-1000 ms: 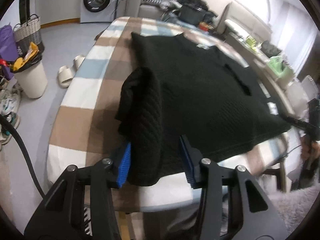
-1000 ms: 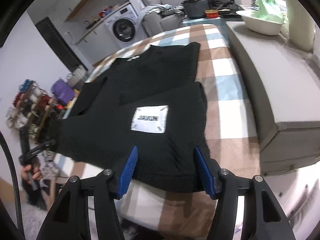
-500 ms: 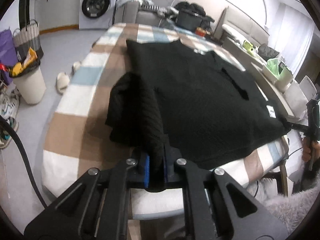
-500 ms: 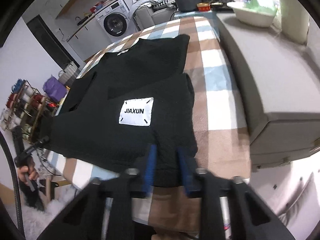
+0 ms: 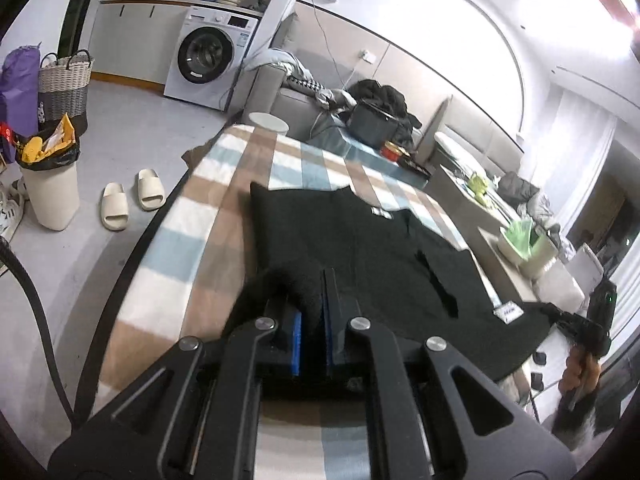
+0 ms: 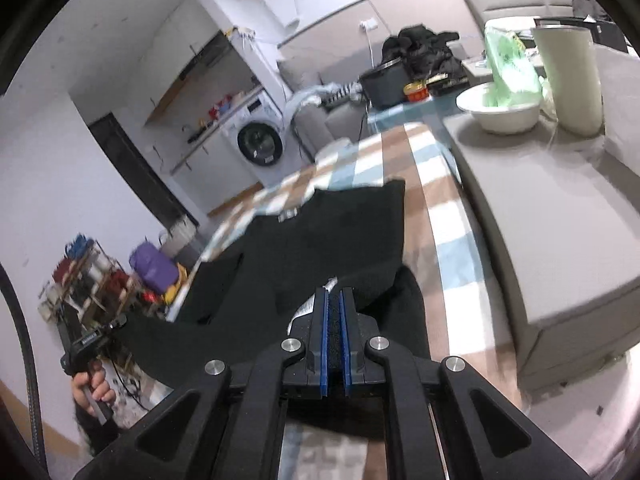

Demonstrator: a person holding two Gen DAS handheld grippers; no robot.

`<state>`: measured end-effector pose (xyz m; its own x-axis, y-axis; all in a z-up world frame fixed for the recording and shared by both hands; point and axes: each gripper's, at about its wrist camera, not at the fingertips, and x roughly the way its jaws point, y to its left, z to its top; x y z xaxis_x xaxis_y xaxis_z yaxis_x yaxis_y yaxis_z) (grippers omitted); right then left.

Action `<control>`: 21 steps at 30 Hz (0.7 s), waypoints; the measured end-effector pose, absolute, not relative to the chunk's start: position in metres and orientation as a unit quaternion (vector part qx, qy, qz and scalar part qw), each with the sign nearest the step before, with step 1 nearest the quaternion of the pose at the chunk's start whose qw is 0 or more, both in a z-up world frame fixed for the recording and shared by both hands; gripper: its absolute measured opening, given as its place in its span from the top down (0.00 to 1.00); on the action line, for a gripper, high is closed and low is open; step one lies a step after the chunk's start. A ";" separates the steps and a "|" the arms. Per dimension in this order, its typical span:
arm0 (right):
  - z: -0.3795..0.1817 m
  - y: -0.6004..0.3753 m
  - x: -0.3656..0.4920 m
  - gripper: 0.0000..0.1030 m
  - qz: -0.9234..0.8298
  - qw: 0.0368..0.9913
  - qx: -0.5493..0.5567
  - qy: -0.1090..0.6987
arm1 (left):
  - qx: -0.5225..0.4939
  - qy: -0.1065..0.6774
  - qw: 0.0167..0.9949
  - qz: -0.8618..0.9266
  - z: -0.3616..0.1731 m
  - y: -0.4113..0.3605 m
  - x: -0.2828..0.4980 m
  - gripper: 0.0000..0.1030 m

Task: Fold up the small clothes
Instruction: 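Lift the folded sweater edge with both grippers and fold it over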

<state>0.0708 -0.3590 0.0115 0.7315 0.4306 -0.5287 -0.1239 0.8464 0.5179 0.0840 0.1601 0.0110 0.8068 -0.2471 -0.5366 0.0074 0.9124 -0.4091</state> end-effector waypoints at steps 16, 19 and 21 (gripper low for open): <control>0.012 -0.355 0.183 0.95 0.051 0.910 0.253 0.324 | -0.253 0.353 0.899 -0.062 -0.007 0.187 0.259 0.95; -0.007 -0.357 0.204 0.88 0.037 0.892 0.249 0.375 | -0.254 0.403 0.878 -0.049 -0.031 0.189 0.281 0.93; -0.019 -0.360 0.204 0.78 0.033 0.880 0.255 0.399 | -0.255 0.416 0.872 -0.044 -0.044 0.189 0.284 0.90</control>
<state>0.2038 -0.3601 -0.0195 0.6800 0.2614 -0.6851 0.1448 0.8680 0.4749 0.2844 0.1890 -0.0440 0.6503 -0.2886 -0.7027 -0.1349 0.8664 -0.4807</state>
